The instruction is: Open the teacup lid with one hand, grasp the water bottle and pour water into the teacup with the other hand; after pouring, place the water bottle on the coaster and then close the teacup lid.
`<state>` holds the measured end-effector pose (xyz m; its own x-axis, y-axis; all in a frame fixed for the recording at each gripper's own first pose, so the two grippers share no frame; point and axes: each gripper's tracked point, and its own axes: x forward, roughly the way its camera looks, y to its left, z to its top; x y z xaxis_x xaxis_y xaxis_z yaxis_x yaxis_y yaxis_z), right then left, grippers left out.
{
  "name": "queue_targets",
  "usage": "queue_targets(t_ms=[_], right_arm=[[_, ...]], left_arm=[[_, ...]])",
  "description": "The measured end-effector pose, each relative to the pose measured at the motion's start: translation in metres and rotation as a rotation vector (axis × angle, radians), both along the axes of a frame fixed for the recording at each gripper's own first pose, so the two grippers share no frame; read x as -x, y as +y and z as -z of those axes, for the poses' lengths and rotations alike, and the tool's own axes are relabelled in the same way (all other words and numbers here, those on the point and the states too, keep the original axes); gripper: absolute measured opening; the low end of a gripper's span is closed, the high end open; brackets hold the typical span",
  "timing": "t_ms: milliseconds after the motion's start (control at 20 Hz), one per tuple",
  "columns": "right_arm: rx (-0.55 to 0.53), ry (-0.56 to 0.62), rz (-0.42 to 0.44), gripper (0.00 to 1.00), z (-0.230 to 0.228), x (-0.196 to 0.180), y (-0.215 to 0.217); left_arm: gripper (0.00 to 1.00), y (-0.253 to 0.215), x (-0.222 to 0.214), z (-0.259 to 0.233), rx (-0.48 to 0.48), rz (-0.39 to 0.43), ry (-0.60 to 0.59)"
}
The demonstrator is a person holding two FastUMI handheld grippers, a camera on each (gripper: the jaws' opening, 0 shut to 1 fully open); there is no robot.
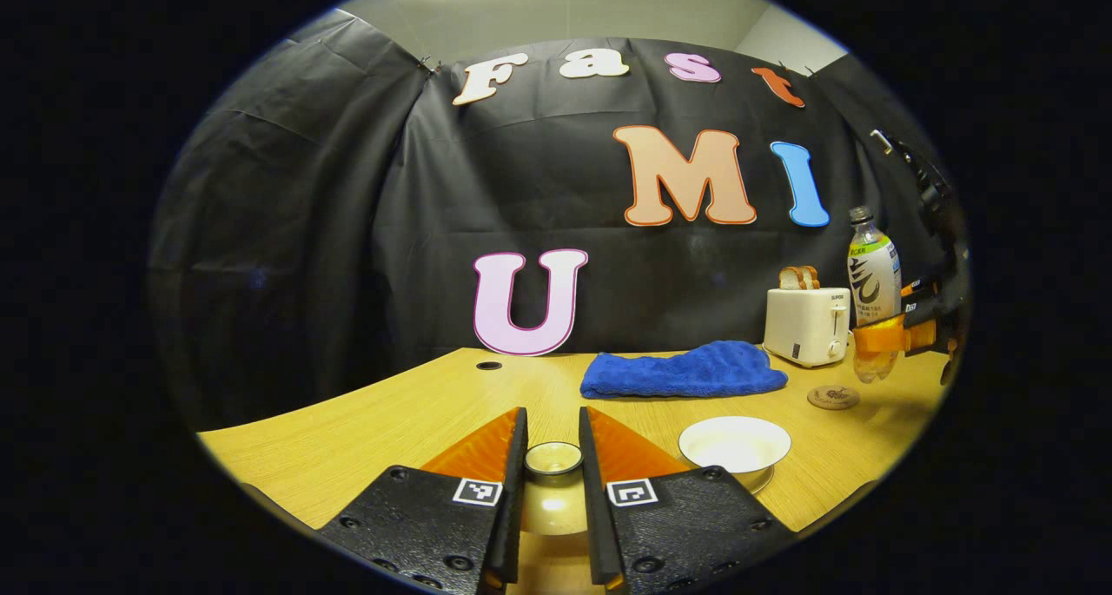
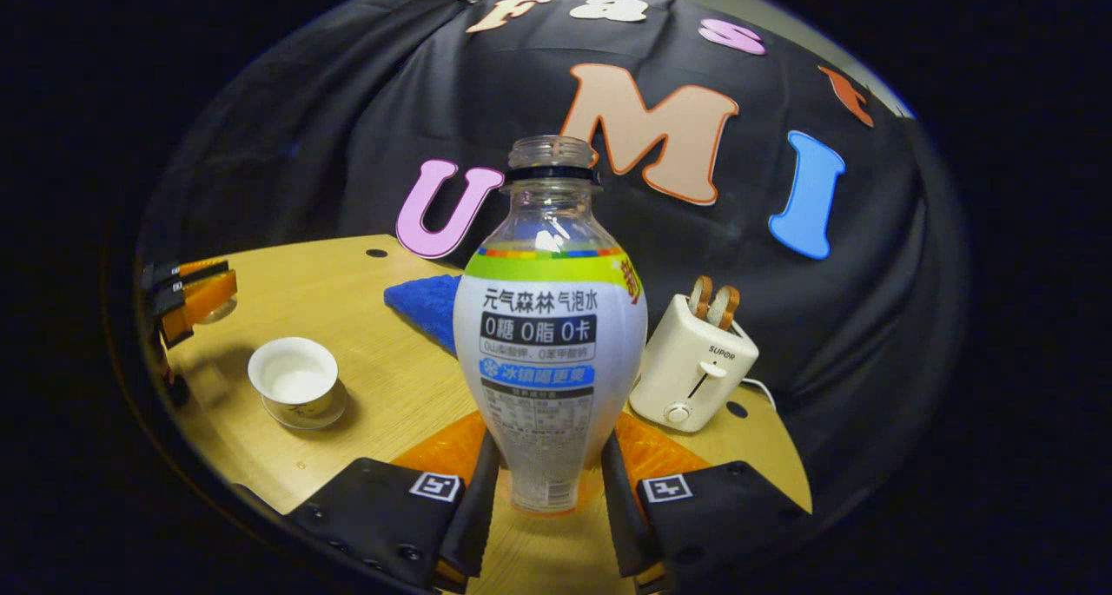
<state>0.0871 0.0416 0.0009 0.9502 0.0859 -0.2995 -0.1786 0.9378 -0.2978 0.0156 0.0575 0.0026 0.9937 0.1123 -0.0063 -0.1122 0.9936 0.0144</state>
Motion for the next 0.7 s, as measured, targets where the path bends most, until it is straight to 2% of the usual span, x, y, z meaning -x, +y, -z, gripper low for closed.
queue_targets(t_ms=[50, 250, 300, 400, 450, 500, 700], right_arm=[[-0.029, 0.005, 0.013, 0.64, 0.002, -0.005, -0.007], [-0.146, 0.009, 0.073, 0.58, 0.011, -0.021, -0.025], [-0.172, 0.002, 0.085, 0.65, 0.011, -0.025, -0.028], [-0.22, -0.016, 0.094, 0.58, 0.01, -0.034, -0.029], [-0.239, -0.016, 0.095, 0.61, 0.011, -0.038, -0.028], [-0.253, -0.012, 0.099, 0.58, 0.013, -0.04, -0.029], [-0.247, -0.003, 0.103, 0.63, 0.026, -0.049, -0.03]], left_arm=[[0.29, 0.0, 0.0, 0.0, 0.0, 0.0, -0.001], [0.29, 0.0, 0.0, 0.0, 0.0, 0.0, -0.001], [0.29, 0.001, 0.0, 0.0, 0.0, -0.001, -0.001], [0.29, 0.001, 0.001, -0.001, 0.0, -0.001, 0.0], [0.29, 0.0, 0.0, 0.0, 0.0, -0.001, 0.0], [0.29, -0.001, 0.001, 0.0, 0.0, -0.001, 0.0], [0.29, 0.0, 0.001, -0.001, 0.0, 0.0, 0.0]])
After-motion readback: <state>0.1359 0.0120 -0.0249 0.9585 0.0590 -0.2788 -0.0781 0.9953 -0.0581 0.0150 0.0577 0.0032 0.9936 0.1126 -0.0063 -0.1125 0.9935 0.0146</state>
